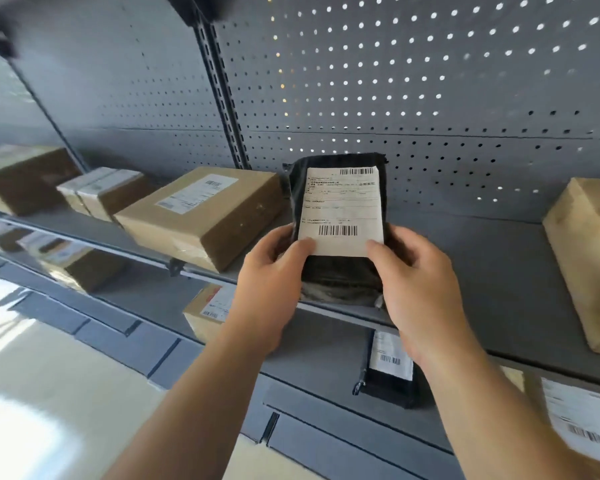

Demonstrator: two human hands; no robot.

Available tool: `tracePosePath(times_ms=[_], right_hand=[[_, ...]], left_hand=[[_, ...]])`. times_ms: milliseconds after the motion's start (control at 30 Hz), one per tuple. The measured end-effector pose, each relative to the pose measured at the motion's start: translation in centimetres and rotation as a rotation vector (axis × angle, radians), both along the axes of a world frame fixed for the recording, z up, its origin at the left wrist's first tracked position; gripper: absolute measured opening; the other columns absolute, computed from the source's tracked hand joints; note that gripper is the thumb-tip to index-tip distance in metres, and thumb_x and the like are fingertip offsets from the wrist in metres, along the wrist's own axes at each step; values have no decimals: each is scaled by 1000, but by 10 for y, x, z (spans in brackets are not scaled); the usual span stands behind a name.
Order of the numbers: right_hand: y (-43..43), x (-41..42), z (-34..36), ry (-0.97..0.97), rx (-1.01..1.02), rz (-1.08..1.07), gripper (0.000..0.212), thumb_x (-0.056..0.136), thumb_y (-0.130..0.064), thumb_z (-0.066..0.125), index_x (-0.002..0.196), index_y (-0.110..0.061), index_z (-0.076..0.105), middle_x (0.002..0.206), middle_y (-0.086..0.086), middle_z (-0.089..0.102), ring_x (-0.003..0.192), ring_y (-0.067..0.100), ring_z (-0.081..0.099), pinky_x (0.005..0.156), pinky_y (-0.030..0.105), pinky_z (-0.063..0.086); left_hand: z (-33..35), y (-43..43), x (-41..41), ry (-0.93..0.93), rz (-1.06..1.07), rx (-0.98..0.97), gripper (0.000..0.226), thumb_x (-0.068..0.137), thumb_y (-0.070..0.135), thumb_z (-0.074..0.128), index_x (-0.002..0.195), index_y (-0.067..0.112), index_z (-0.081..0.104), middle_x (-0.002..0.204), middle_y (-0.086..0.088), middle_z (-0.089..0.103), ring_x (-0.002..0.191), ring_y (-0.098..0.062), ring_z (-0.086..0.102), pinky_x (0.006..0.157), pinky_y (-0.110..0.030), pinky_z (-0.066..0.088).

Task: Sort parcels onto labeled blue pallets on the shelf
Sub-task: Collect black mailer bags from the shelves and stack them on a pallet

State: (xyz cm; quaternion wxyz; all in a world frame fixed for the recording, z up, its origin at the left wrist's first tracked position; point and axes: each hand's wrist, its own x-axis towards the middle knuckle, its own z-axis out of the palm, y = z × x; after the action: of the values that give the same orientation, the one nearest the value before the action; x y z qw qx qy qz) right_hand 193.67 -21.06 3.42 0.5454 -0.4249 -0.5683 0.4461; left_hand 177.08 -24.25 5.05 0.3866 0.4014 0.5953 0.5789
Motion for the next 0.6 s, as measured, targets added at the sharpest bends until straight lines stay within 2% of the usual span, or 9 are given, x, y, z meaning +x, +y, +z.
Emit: tracePosePath(times_ms=[67,133,200,333,467,600], right_hand=[[-4,-21,6,28,19,77,27,90,-33,61,114,-33,74,104,-23,76,96,-4,71,71,11,55],[-8,-46,14,29,36,143,27,89,-34,62,113,-34,73,105,-21,77,98,0,72,74,16,58],[-13,-75,23,41,59,200,26,88,-34,62,110,-37,74,106,-19,77,100,3,73,79,21,59],[-32,-148,35,51,116,286,26,85,-36,62,107,-37,75,104,-18,77,99,3,73,74,16,57],[-57,-230,38,18,108,406,28,88,-37,61,113,-36,73,108,-19,76,104,2,71,83,26,61],[-84,-314,35,-24,83,516,36,84,-44,60,118,-37,70,111,-20,75,107,4,70,87,34,61]], left_hand=[[5,-13,-21,-4,59,13,16,92,33,65,100,44,74,98,18,78,89,-5,76,72,-23,62],[12,-27,-45,-18,119,37,14,93,32,68,98,44,74,94,22,77,87,-2,75,70,-22,62],[18,-41,-71,-38,174,44,14,92,33,69,102,42,73,94,23,76,87,-1,74,74,-26,64],[27,-75,-133,-28,267,87,17,91,35,66,102,43,75,98,19,77,91,-4,75,81,-33,64],[28,-118,-206,-12,369,110,39,82,42,65,120,37,70,107,15,77,99,-9,74,81,-32,63],[22,-163,-278,-8,472,112,44,80,44,63,123,36,69,111,15,76,105,-12,72,86,-38,62]])
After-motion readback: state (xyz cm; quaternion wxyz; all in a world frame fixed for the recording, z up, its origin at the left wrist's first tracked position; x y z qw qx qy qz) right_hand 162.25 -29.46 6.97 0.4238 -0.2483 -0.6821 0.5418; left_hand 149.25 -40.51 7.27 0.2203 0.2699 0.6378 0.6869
